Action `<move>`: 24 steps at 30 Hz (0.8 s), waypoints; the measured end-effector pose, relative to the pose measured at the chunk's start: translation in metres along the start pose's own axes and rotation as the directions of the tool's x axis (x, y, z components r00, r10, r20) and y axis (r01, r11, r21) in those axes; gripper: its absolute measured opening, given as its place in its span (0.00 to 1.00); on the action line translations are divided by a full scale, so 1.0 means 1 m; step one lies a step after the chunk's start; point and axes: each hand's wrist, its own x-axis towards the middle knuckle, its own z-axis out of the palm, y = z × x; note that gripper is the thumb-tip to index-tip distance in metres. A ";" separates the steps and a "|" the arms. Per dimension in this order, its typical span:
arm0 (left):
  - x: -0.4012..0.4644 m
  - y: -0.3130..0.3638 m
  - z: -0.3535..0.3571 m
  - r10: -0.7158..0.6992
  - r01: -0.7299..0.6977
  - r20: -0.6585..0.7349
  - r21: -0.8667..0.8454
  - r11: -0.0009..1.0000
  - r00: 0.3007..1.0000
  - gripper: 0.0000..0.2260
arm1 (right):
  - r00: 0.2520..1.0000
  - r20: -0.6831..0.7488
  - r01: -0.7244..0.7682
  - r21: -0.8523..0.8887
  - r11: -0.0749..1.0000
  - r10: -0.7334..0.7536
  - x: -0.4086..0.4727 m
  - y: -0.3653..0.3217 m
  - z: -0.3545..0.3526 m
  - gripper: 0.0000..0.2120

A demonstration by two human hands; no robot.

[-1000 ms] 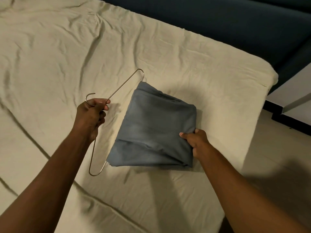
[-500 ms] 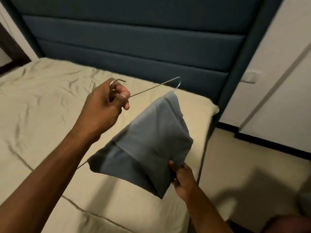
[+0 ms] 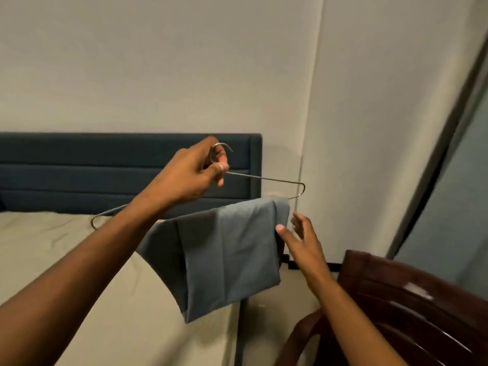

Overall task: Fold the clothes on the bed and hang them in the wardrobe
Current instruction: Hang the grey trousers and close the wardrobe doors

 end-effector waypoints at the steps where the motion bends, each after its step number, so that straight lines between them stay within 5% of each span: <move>1: 0.002 0.022 -0.007 0.038 -0.038 0.020 -0.001 0.999 0.999 0.03 | 0.998 0.021 0.051 0.012 0.999 -0.051 -0.011 -0.026 -0.017 0.39; 4: 0.003 0.081 -0.025 0.138 -0.134 0.060 -0.061 0.989 0.989 0.03 | 0.986 0.025 0.166 0.034 0.986 -0.167 -0.048 -0.089 -0.058 0.32; 8: -0.006 0.149 -0.040 0.296 -0.280 0.052 -0.210 0.937 0.954 0.03 | 0.946 -0.189 0.273 0.022 0.962 -0.264 -0.108 -0.138 -0.112 0.28; 17: -0.047 0.304 -0.027 0.566 -0.400 0.147 -0.567 0.720 0.811 0.02 | 0.840 -0.434 0.372 0.028 0.928 -0.324 -0.284 -0.191 -0.228 0.08; 20: -0.063 0.370 -0.021 0.655 -0.384 0.190 -0.679 0.625 0.731 0.02 | 0.754 -0.551 0.433 0.006 0.902 -0.358 -0.350 -0.213 -0.267 0.05; 24: -0.089 0.468 -0.014 0.763 -0.352 0.263 -0.767 0.536 0.591 0.09 | 0.588 -0.683 0.507 -0.107 0.855 -0.434 -0.448 -0.243 -0.321 0.17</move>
